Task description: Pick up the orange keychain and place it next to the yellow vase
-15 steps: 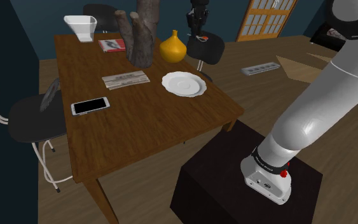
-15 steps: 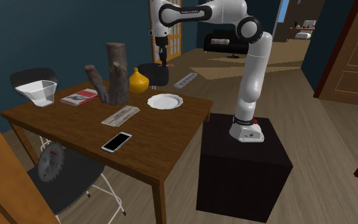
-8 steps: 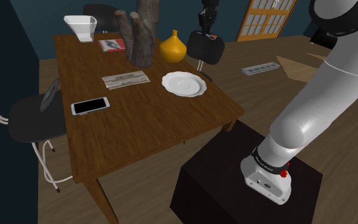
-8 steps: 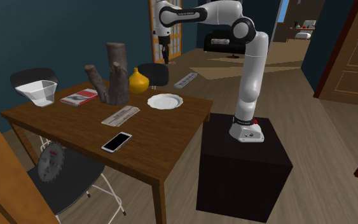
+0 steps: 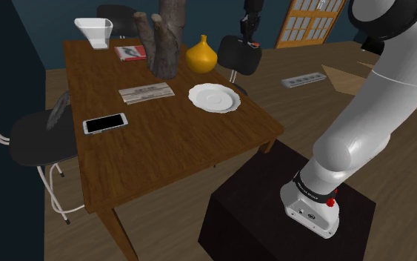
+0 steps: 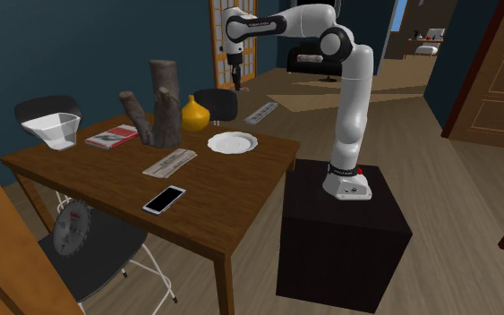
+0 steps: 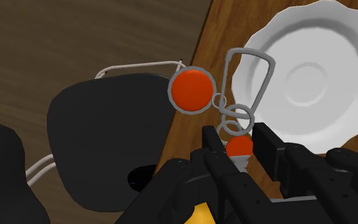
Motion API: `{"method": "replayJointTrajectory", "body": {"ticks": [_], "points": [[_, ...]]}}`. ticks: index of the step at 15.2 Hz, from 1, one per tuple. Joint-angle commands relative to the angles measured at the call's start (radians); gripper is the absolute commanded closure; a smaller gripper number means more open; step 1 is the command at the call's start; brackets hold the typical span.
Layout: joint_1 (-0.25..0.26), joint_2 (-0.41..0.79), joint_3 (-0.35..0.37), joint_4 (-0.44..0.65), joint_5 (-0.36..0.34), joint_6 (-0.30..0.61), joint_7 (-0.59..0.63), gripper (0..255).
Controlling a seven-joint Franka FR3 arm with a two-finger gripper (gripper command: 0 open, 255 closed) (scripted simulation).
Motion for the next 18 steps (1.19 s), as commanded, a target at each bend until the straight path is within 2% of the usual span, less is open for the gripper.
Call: {"method": "replayJointTrajectory", "body": {"ticks": [1,18], "points": [[-0.001,-0.007,0.000,-0.034,0.000,0.028,0.000,255],[-0.002,-0.002,-0.001,-0.256,-0.003,0.255,0.013,255]]}}
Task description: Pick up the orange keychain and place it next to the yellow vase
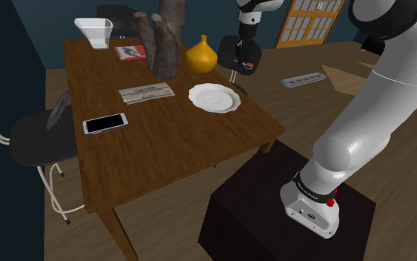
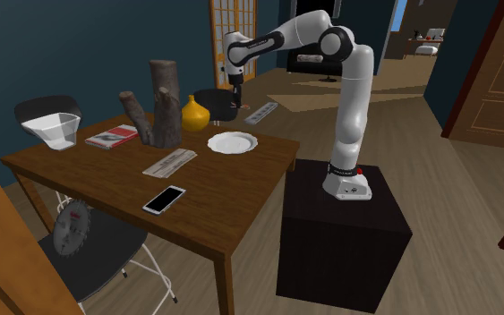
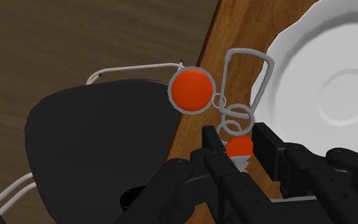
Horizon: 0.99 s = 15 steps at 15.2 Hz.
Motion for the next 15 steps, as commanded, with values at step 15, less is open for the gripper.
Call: {"method": "replayJointTrajectory", "body": {"ticks": [15], "points": [[-0.001,0.057,0.000,-0.145,-0.002,0.202,0.012,255]]}}
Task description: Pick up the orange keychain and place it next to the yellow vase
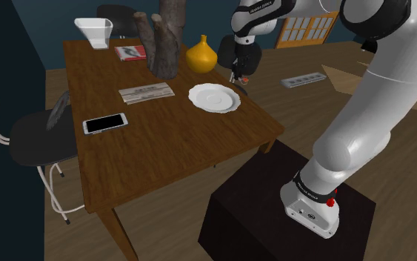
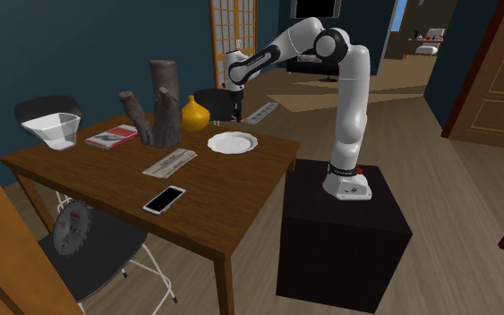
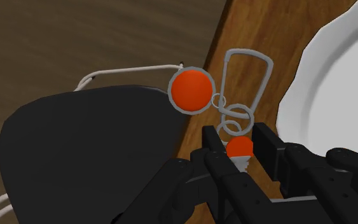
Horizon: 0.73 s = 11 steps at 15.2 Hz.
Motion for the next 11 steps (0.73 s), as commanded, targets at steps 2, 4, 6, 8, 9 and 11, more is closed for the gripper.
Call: {"method": "replayJointTrajectory", "body": {"ticks": [2,4,6,8,9,11], "points": [[0.000,0.015,0.000,-0.020,0.000,0.036,0.002,255],[-0.001,0.026,0.000,-0.033,-0.001,0.060,0.003,255],[-0.001,0.039,0.000,-0.046,-0.001,0.084,0.004,255],[-0.001,0.051,-0.001,-0.057,-0.001,0.109,0.006,255],[-0.001,0.058,-0.001,-0.062,-0.001,0.121,0.006,255],[-0.001,0.061,-0.001,-0.065,-0.001,0.126,0.006,255]]}}
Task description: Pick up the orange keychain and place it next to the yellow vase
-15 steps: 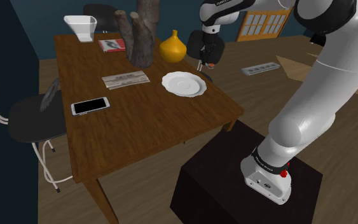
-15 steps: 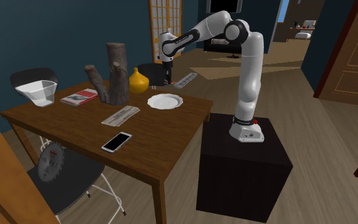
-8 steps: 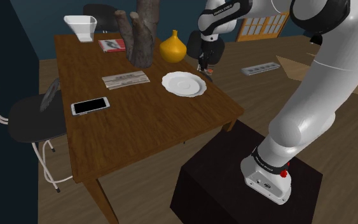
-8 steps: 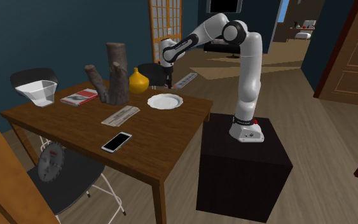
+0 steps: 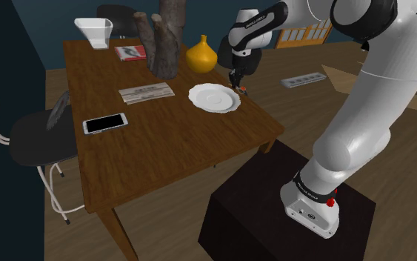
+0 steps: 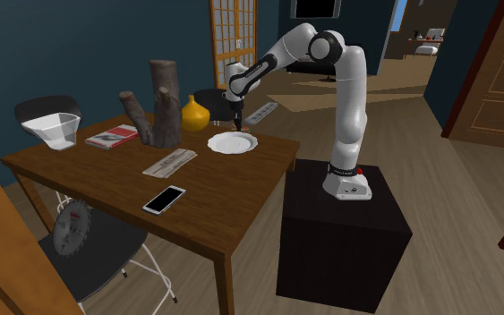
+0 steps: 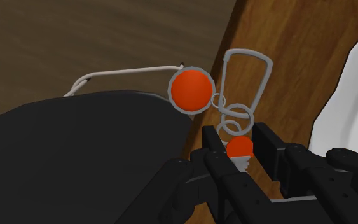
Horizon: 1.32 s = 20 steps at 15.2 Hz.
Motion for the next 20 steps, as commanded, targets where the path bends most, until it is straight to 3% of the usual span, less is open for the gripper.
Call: {"method": "replayJointTrajectory", "body": {"ticks": [1,6,7,12,16,20], "points": [[0.000,0.001,0.000,-0.004,0.000,0.006,0.000,255],[0.000,0.001,0.000,-0.004,0.000,0.005,0.000,255],[0.000,0.001,0.000,-0.004,0.000,0.005,0.000,0],[0.000,0.001,0.000,-0.004,0.000,0.005,0.000,0],[0.004,-0.049,0.003,0.063,0.002,-0.112,0.000,0],[0.004,-0.049,0.003,0.063,0.002,-0.112,0.000,0]]}}
